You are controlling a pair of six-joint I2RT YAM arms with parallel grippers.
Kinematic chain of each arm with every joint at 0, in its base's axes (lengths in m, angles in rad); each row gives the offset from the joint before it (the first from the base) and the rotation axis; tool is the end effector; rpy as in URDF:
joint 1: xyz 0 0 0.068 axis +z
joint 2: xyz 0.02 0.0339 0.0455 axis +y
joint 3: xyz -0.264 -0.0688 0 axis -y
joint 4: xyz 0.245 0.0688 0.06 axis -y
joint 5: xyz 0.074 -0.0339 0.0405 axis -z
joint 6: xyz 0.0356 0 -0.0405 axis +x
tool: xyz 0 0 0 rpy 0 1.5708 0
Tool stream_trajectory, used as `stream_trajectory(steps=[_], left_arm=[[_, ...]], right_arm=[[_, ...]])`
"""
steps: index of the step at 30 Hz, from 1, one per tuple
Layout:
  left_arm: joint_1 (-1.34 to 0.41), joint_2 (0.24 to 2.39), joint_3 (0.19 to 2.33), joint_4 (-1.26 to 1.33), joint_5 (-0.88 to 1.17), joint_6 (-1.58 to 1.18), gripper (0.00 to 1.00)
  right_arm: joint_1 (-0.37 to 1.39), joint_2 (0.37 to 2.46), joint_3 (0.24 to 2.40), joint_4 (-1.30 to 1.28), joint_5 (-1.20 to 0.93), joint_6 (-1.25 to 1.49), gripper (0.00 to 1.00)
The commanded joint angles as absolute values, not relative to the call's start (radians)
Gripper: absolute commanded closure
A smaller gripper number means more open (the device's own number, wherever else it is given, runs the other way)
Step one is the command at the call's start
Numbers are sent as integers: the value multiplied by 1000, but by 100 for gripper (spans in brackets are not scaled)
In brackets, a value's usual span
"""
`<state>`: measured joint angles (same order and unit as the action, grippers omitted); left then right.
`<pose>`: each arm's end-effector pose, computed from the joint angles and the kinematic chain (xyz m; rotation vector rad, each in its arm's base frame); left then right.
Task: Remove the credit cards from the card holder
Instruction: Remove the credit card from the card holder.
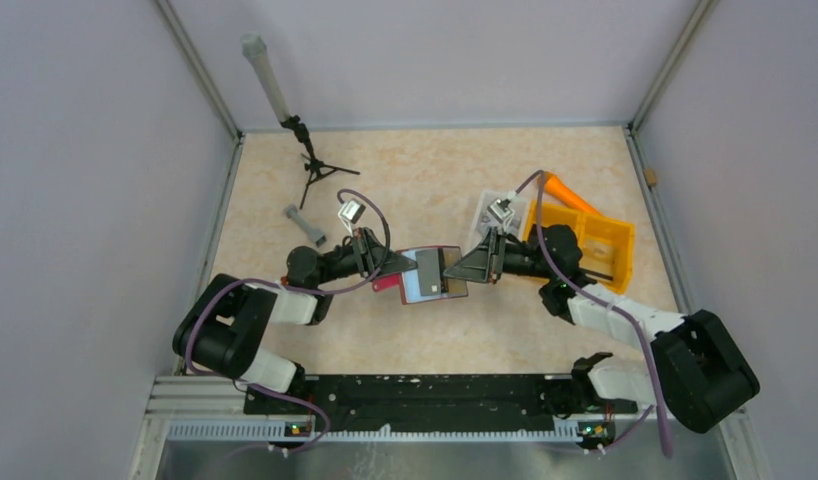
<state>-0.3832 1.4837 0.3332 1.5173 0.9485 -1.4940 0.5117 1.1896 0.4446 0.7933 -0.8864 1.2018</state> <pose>0.2120 -0.1166 0.2113 0.1495 1.7286 -2.0536 0.1948 0.1411 0.2412 -0.2269 1.9279 1.9183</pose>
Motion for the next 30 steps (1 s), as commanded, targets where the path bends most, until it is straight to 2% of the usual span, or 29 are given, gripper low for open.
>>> stream_trajectory(steps=[1, 6, 14, 17, 30], left_arm=[[-394, 1468, 367, 1618, 933, -1483, 100], [-402, 1471, 372, 1618, 930, -1483, 100], [-406, 1473, 377, 1617, 927, -1489, 100], [-405, 1471, 378, 1619, 928, -1494, 100], [-397, 1457, 376, 1620, 925, -1512, 100]], right_arm=[[504, 1208, 457, 899, -913, 1213, 75], [514, 1235, 467, 900, -913, 1211, 71], [522, 1257, 464, 904, -903, 1204, 82], [522, 1255, 463, 903, -902, 1205, 100], [444, 1139, 415, 724, -908, 1095, 100]])
